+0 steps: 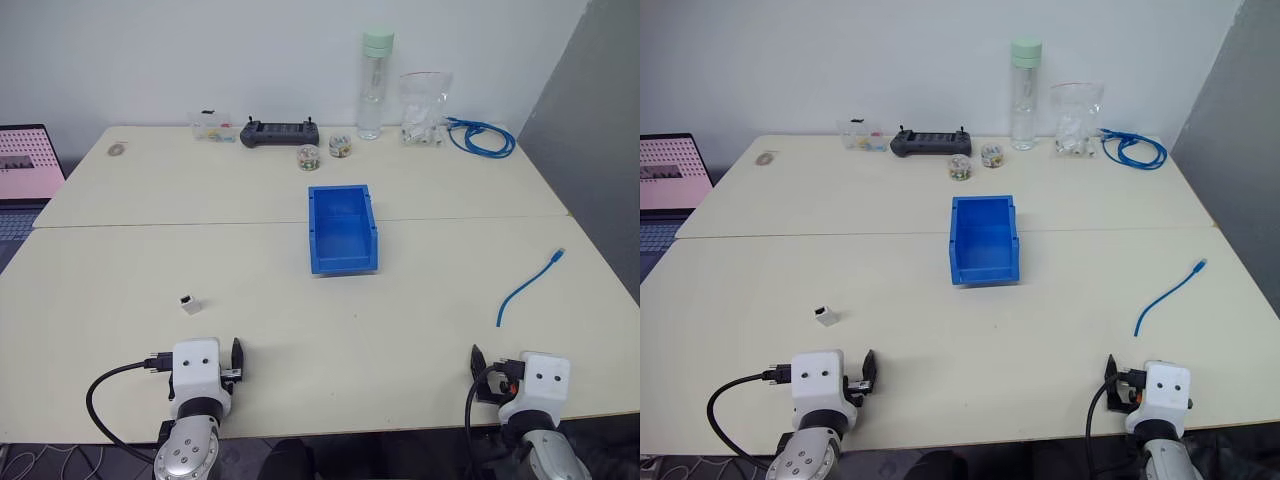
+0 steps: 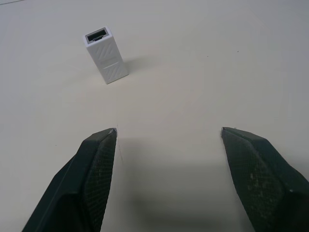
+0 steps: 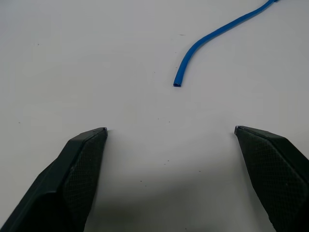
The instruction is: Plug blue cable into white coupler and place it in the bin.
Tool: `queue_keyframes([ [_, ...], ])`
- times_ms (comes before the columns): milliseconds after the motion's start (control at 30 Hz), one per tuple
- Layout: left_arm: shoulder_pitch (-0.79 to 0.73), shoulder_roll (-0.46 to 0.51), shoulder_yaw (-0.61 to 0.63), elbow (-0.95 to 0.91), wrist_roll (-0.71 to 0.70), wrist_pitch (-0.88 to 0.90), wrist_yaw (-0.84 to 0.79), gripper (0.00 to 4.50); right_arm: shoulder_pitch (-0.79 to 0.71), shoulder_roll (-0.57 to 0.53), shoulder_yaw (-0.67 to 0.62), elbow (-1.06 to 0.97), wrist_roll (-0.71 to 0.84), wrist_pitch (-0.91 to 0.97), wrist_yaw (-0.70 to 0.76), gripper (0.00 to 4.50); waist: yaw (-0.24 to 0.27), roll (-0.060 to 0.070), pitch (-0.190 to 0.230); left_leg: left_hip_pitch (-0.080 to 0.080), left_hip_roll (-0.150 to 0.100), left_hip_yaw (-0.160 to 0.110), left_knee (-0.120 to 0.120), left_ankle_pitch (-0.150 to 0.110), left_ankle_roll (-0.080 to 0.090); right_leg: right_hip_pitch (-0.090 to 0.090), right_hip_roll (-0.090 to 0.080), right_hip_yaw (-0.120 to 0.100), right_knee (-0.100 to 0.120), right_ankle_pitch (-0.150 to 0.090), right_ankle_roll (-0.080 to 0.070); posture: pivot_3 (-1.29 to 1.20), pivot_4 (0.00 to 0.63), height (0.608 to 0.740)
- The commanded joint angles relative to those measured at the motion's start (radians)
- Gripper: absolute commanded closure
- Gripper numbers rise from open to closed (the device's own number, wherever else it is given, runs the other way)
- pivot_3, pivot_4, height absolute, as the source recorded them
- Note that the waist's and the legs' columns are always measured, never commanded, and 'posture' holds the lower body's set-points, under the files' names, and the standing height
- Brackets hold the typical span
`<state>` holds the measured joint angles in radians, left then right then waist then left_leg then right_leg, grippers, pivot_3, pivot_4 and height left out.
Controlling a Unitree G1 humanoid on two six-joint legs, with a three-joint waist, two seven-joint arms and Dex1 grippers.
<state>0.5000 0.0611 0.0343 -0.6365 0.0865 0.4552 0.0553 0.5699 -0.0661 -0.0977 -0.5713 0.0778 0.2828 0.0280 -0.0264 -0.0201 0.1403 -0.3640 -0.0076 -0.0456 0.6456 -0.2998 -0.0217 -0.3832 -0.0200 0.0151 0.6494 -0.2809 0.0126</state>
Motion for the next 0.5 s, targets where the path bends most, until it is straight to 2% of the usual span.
queue_keyframes([
  [33,0.01,-0.014,0.0,-0.047,0.008,-0.017,0.009,0.89,0.008,-0.003,-0.02,-0.007,-0.002,-0.025,0.002,0.0,0.0,0.0,0.0,0.0,0.0,0.0,0.0,0.0,0.0,0.0,0.0,0.0,0.0,0.0,0.0,0.0,0.15,0.74],
  [500,0.003,-0.023,-0.004,-0.079,0.011,0.01,0.003,0.89,-0.023,-0.009,-0.052,0.099,0.003,-0.101,0.024,0.0,0.0,0.0,0.0,0.0,0.0,0.001,0.0,0.0,0.0,0.0,0.0,0.001,0.0,0.0,0.0,0.0,0.15,0.74],
])
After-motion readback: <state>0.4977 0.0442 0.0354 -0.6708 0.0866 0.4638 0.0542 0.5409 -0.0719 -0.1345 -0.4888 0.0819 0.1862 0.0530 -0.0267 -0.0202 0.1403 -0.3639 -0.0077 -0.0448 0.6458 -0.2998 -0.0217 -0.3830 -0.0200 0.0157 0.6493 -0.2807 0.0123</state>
